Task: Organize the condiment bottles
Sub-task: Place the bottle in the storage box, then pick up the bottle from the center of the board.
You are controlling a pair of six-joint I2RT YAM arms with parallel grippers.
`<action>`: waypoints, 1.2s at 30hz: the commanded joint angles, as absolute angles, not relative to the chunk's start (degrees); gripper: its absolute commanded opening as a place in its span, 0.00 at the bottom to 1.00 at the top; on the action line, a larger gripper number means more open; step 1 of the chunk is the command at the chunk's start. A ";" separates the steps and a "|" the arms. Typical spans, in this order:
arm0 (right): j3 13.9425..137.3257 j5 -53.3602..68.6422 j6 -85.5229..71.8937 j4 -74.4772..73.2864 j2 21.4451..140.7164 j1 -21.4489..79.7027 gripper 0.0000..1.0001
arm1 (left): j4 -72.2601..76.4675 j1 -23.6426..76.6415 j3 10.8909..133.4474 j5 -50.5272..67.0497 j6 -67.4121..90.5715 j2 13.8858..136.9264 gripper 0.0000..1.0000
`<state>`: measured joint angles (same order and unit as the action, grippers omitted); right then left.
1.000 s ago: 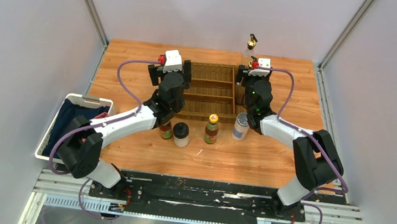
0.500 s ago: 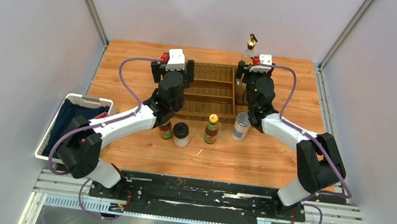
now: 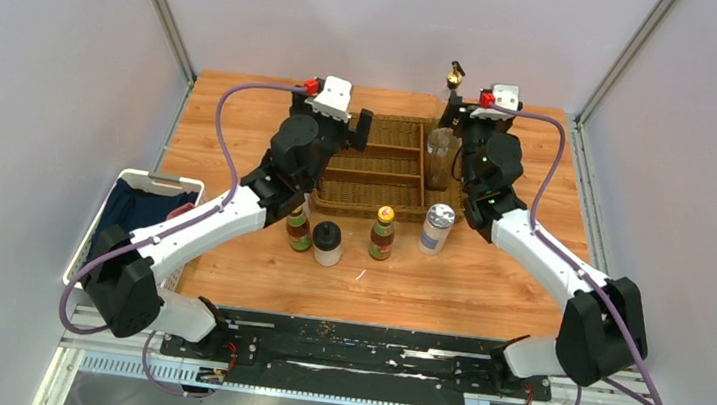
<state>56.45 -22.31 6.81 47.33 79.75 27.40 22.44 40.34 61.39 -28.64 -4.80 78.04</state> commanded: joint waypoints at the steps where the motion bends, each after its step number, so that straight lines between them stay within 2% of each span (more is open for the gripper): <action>1: 58.59 -25.59 6.74 41.27 75.72 27.62 0.80 | 12.57 40.87 66.85 -9.42 -8.08 77.07 1.00; 8: 60.21 -30.62 5.47 32.59 69.97 27.68 0.80 | -9.98 41.03 81.28 3.69 -9.58 83.91 1.00; 14: 60.02 -34.20 5.60 28.08 66.59 27.68 0.81 | -21.99 43.94 89.06 5.65 -13.53 90.55 1.00; 26: 60.56 -47.94 4.99 19.41 62.44 26.56 0.85 | -35.04 49.64 101.02 6.40 -19.69 101.56 1.00; 36: 62.84 -56.84 -1.84 11.53 60.99 18.39 0.89 | -43.87 52.73 110.62 7.45 -22.75 106.01 1.00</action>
<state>60.34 -50.65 1.87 15.38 62.33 21.54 -38.22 51.31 106.28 6.22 -20.56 103.70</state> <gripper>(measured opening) 0.875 0.997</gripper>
